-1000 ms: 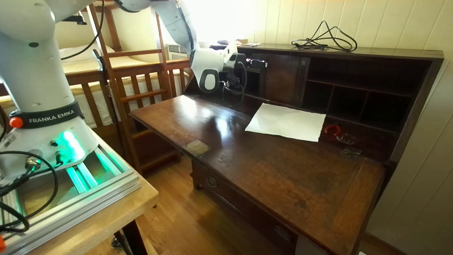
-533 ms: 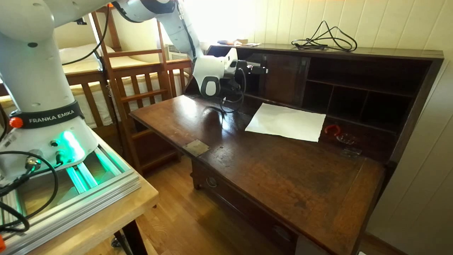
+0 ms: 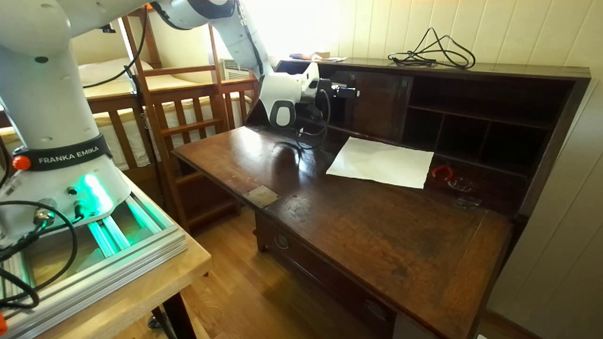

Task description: Open the cabinet door at the center

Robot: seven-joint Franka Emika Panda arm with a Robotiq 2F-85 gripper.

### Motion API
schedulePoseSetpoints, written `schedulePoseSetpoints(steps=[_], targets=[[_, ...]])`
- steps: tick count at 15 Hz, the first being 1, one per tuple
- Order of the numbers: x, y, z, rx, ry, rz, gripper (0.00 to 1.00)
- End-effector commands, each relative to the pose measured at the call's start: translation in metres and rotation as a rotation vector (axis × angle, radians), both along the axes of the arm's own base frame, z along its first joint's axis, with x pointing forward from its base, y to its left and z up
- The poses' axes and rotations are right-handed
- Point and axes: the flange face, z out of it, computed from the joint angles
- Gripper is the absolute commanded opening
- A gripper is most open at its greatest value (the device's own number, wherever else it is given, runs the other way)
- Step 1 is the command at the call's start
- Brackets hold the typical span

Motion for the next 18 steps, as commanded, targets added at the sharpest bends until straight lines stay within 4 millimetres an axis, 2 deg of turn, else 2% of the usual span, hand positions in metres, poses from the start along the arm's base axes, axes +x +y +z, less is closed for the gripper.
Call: schedulePoseSetpoints(steps=[1, 9, 18], targets=[[0.016, -0.003, 0.007, -0.009, -0.010, 0.000, 1.00], [0.030, 0.021, 0.000, -0.009, 0.026, 0.063, 1.00], [0.051, 0.024, 0.007, 0.015, 0.030, 0.082, 1.00]])
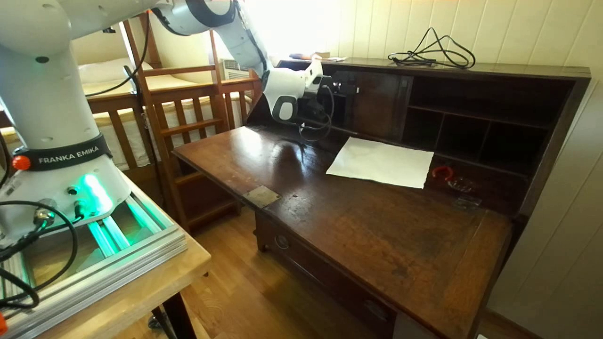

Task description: Open the cabinet door at the center

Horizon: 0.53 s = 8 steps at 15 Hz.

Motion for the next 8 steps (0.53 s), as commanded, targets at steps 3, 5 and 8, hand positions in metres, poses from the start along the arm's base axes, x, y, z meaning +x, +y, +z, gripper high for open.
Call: schedulePoseSetpoints(steps=[3, 5, 8], targets=[[0.018, -0.008, 0.001, 0.011, 0.010, -0.004, 1.00], [0.021, -0.014, 0.001, 0.023, 0.014, -0.015, 1.00], [0.026, -0.018, 0.003, 0.039, 0.019, -0.025, 1.00]])
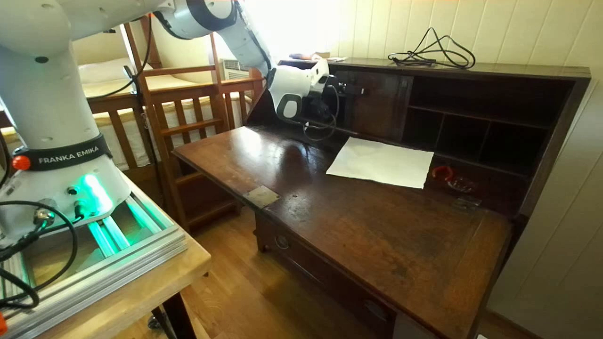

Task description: Open the cabinet door at the center

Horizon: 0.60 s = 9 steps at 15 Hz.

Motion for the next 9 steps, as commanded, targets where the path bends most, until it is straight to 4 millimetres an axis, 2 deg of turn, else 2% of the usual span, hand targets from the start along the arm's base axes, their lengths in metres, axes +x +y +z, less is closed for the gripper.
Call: schedulePoseSetpoints(steps=[1, 4, 9], targets=[[0.012, -0.007, 0.001, 0.006, 0.001, -0.022, 1.00], [0.013, -0.014, 0.000, 0.018, 0.008, -0.048, 1.00], [0.002, -0.027, -0.008, 0.025, 0.016, -0.122, 1.00]])
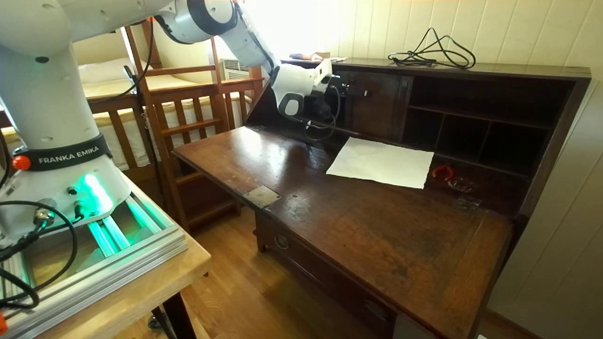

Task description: Open the cabinet door at the center

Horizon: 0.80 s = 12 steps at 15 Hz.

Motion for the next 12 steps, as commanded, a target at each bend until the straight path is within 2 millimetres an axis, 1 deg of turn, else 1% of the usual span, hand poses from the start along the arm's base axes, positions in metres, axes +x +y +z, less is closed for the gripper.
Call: schedulePoseSetpoints(steps=[1, 4, 6, 10, 11, 12], targets=[[-0.010, -0.021, -0.010, -0.006, 0.003, -0.078, 1.00], [-0.024, -0.028, -0.016, -0.016, -0.012, -0.123, 1.00], [-0.040, -0.035, -0.020, -0.027, -0.025, -0.171, 1.00], [-0.083, -0.048, -0.031, -0.055, -0.076, -0.282, 1.00], [-0.090, -0.058, -0.029, -0.066, -0.096, -0.323, 1.00], [-0.103, -0.067, -0.036, -0.050, -0.084, -0.364, 1.00]])
